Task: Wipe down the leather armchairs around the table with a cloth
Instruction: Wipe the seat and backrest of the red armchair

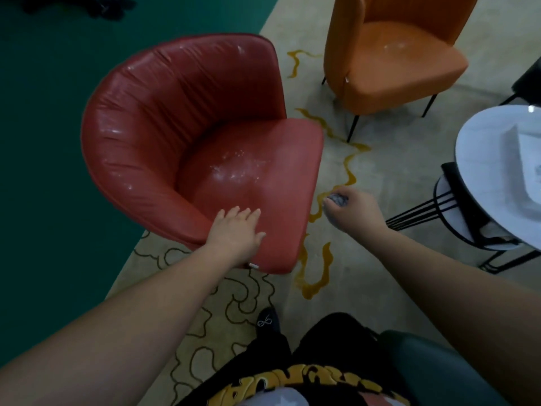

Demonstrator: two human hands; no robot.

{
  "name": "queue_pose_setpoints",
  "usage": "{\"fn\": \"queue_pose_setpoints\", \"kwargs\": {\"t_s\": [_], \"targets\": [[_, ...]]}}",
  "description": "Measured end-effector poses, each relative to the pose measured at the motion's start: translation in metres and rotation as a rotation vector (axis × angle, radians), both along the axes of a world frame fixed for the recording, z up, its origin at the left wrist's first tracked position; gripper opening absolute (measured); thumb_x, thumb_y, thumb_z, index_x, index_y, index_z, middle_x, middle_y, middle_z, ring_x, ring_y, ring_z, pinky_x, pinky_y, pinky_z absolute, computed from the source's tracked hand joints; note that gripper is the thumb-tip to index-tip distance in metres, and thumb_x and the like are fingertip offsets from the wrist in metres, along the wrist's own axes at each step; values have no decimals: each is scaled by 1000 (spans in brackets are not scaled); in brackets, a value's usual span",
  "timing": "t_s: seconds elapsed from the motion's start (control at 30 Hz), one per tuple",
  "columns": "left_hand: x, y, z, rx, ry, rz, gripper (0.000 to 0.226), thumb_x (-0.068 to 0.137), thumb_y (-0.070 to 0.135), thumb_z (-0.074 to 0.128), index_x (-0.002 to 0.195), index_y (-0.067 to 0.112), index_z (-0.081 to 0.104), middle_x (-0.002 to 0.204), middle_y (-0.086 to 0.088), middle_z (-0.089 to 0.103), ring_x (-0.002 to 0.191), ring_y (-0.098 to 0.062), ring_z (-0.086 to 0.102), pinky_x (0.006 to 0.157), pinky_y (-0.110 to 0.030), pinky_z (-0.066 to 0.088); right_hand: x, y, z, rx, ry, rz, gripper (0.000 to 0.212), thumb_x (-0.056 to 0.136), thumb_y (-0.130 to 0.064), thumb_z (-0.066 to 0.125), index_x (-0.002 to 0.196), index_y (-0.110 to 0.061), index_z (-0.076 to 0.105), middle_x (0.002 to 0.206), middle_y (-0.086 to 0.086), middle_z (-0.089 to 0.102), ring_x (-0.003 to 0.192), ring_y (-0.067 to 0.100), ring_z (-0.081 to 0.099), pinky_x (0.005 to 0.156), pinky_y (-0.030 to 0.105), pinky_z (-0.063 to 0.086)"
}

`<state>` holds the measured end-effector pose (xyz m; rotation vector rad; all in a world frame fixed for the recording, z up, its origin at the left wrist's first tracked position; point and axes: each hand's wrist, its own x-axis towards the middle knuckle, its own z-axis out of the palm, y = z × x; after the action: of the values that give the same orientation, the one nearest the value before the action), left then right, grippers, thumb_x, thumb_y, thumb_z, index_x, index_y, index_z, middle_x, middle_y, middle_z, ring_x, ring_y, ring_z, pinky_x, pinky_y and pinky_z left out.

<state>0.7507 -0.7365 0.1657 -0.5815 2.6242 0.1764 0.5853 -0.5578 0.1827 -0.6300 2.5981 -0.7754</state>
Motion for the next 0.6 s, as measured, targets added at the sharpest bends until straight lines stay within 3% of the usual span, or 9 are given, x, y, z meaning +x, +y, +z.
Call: {"fn": "queue_pose_setpoints", "kwargs": {"t_s": [0.2, 0.3, 0.43, 0.6], "targets": [[-19, -36, -4, 4, -62, 162, 63, 98, 54, 26, 152, 23, 17, 155, -1, 29, 143, -25, 21, 116, -47, 16, -46, -27, -15, 11, -19, 9, 14, 85, -36, 60, 80, -23, 63, 73, -5, 60, 76, 15, 58, 65, 24, 39], [-38, -44, -9, 0, -55, 190, 62, 98, 53, 26, 152, 22, 18, 155, -1, 29, 143, -25, 21, 116, -47, 15, -76, -43, -22, 18, -59, 52, 17, 87, -35, 60, 86, -19, 66, 73, -6, 62, 67, 8, 56, 56, 21, 38], [-74, -51, -19, 17, -37, 334, 61, 99, 51, 27, 152, 22, 18, 156, -1, 28, 144, -24, 20, 116, -46, 16, -132, -74, -32, 11, -61, 149, 21, 86, -37, 61, 89, -17, 67, 80, 0, 66, 76, 16, 60, 66, 26, 46], [-116, -54, -32, 34, -24, 527, 60, 99, 51, 27, 152, 24, 18, 158, -1, 23, 145, -23, 17, 117, -46, 15, -206, -105, -28, -10, -68, 292, 22, 88, -36, 62, 82, -15, 62, 72, -2, 59, 69, 14, 54, 62, 24, 35]]}}
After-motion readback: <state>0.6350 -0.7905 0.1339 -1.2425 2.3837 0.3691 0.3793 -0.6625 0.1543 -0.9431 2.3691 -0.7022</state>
